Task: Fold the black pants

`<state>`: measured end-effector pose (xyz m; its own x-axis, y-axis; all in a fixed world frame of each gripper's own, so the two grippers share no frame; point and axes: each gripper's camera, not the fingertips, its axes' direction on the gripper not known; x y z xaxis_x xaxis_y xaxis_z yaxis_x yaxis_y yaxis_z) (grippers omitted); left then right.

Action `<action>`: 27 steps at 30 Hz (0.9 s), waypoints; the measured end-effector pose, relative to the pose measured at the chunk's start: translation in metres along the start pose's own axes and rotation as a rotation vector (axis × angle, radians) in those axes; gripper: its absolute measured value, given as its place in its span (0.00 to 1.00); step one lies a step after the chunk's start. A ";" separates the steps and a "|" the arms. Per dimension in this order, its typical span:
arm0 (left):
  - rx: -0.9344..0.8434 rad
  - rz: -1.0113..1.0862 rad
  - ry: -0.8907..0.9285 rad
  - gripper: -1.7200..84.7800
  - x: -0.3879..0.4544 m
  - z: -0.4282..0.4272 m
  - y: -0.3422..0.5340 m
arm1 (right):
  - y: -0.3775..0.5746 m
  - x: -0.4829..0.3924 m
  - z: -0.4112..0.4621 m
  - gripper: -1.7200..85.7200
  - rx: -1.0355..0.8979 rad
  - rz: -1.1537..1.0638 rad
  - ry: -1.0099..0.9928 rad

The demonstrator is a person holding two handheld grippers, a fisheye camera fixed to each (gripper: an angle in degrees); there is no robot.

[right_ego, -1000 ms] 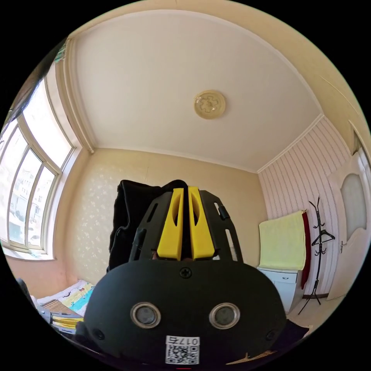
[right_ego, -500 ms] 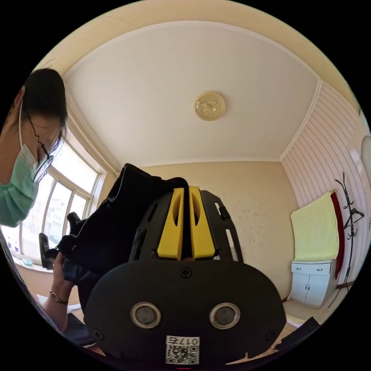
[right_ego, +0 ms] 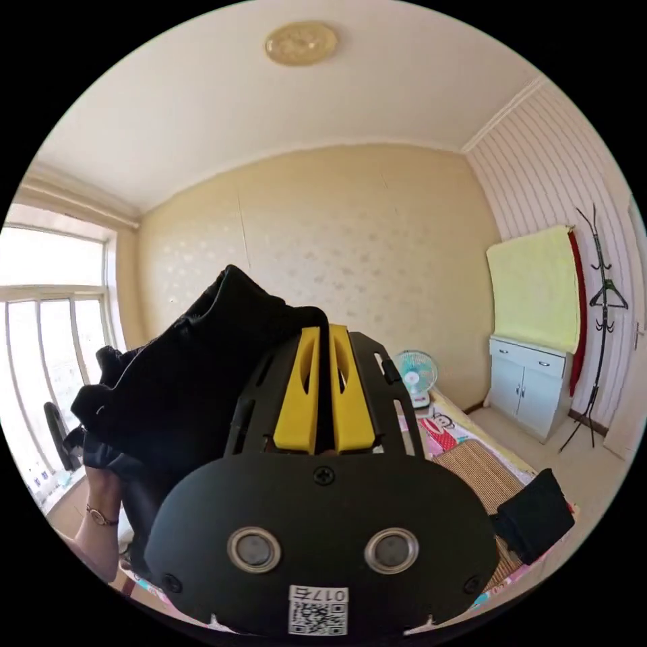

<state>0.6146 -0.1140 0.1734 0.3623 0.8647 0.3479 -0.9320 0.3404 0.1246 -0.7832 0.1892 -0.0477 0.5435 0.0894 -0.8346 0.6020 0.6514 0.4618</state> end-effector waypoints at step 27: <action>-1.670 -0.292 -0.440 0.15 -0.271 0.215 0.593 | 0.609 -0.016 0.387 0.13 -1.694 0.019 -0.512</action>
<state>-0.0386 -0.2262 0.3524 0.2084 0.6516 0.7293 0.2697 0.6785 -0.6833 -0.1990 0.2928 0.3629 0.8537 0.0993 -0.5112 -0.4353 0.6748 -0.5959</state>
